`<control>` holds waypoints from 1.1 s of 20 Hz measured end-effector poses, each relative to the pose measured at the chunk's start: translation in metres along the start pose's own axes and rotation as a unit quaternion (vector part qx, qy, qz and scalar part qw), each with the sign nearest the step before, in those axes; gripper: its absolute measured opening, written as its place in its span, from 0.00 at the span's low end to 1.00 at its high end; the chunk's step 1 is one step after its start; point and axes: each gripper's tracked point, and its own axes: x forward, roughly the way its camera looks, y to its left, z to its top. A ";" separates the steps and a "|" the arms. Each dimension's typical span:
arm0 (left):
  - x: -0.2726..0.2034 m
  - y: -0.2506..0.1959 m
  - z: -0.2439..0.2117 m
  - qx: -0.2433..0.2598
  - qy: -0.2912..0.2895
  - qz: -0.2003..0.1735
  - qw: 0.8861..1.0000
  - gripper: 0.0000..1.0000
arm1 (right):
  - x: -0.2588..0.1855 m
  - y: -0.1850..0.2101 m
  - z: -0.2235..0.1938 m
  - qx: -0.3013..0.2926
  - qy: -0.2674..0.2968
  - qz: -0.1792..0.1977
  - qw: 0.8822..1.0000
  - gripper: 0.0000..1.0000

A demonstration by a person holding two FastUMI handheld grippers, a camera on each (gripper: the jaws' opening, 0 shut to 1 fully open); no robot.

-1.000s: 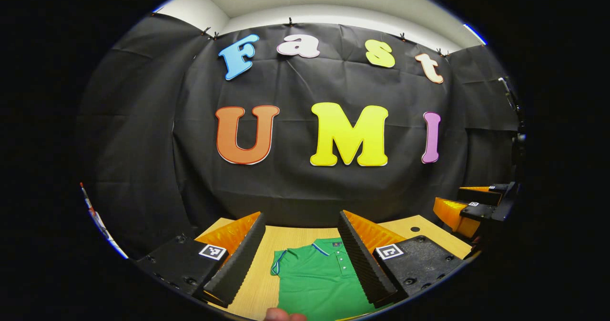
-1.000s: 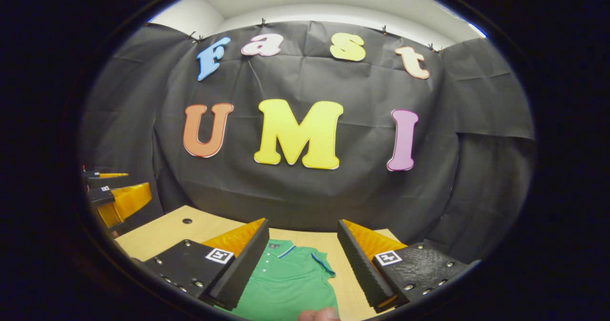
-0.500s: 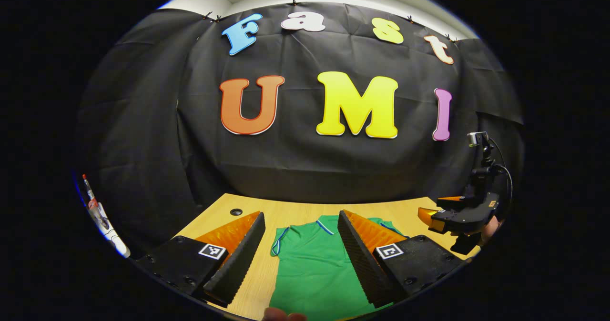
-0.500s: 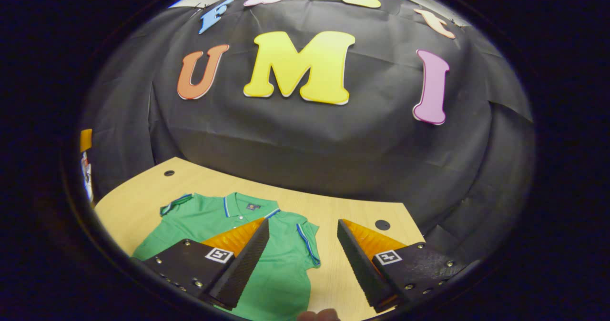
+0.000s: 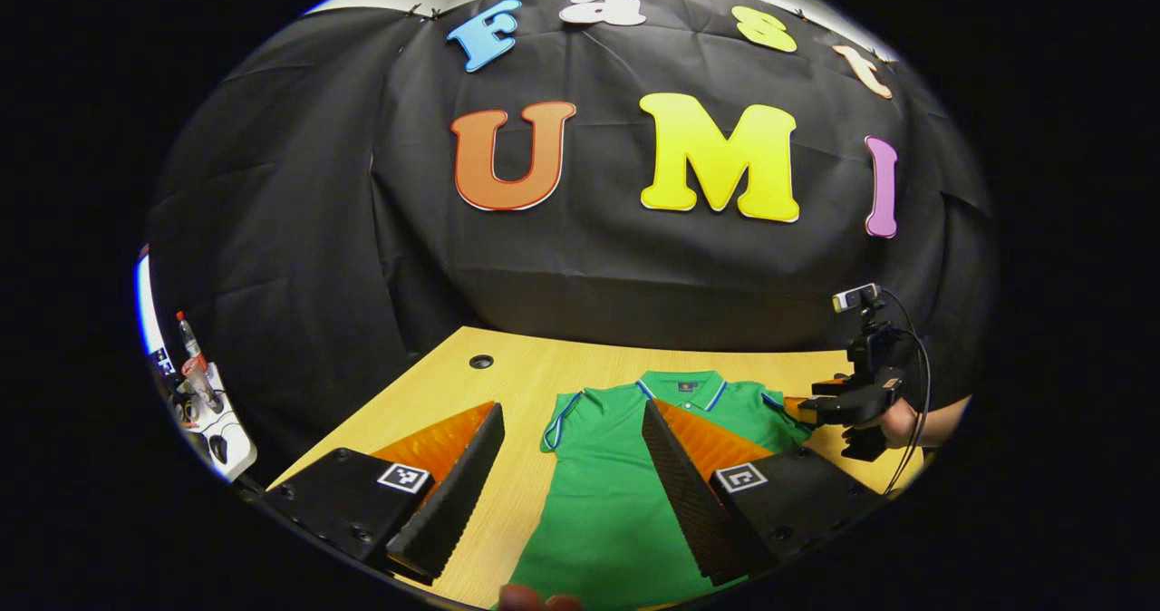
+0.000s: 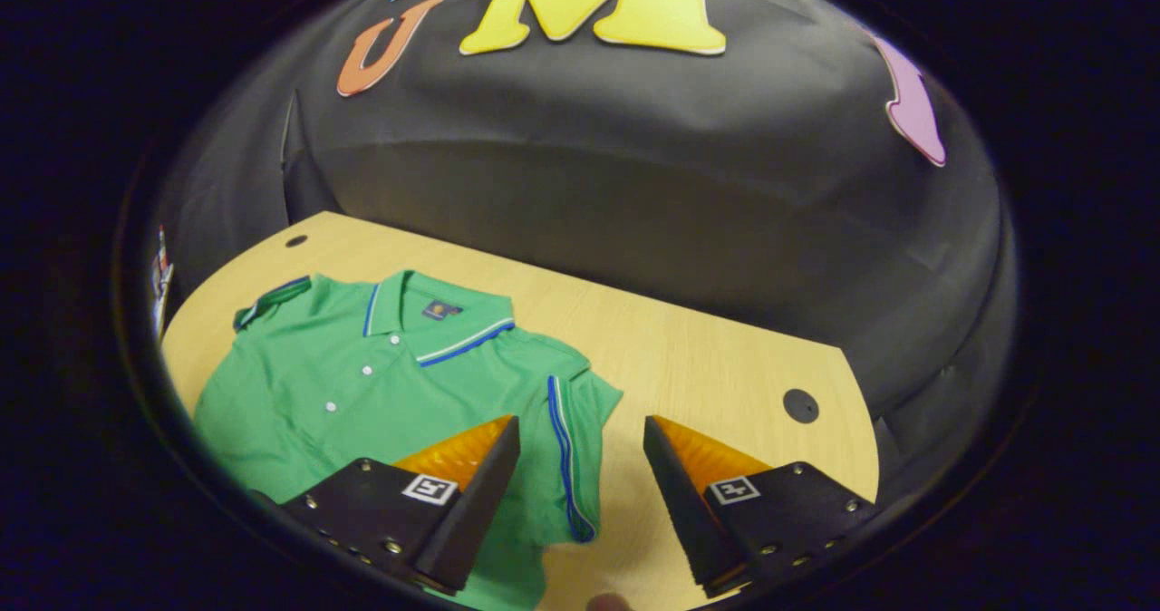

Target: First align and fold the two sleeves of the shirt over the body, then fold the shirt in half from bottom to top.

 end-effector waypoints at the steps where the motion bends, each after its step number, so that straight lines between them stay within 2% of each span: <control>1: 0.002 0.000 -0.002 0.002 0.005 0.004 1.000 0.98 | 0.012 -0.001 -0.005 -0.005 0.006 -0.001 1.000 0.80; 3: 0.005 0.001 -0.007 0.000 0.012 0.007 1.000 0.98 | 0.027 0.000 -0.012 -0.014 0.019 0.004 1.000 0.80; 5: 0.007 0.002 -0.011 0.000 0.019 0.009 1.000 0.98 | 0.037 0.002 -0.019 -0.015 0.029 0.011 0.999 0.74; 7: 0.008 0.002 -0.012 0.002 0.023 0.012 1.000 0.99 | 0.038 0.003 -0.018 0.001 0.030 0.021 0.999 0.72; 10: 0.009 0.002 -0.015 0.000 0.026 0.010 1.000 0.99 | 0.039 0.000 -0.025 0.035 0.042 0.025 0.998 0.40; 12: 0.009 0.002 -0.017 0.000 0.031 0.004 1.000 0.99 | 0.034 -0.002 -0.026 0.054 0.042 0.028 0.997 0.39; 14: 0.009 0.001 -0.017 0.005 0.031 0.000 1.000 0.99 | 0.035 -0.002 -0.025 0.086 0.048 0.038 0.994 0.19; 15: 0.008 0.001 -0.019 0.006 0.031 -0.002 1.000 0.99 | 0.035 -0.005 -0.027 0.100 0.054 0.038 0.993 0.19; 17: 0.008 0.002 -0.020 0.005 0.031 -0.003 1.000 0.99 | 0.033 -0.015 -0.023 0.137 0.051 0.021 0.989 0.03; 22: 0.010 0.004 -0.022 -0.001 0.032 -0.006 0.999 0.98 | 0.013 -0.022 0.000 0.167 0.035 0.019 0.985 0.03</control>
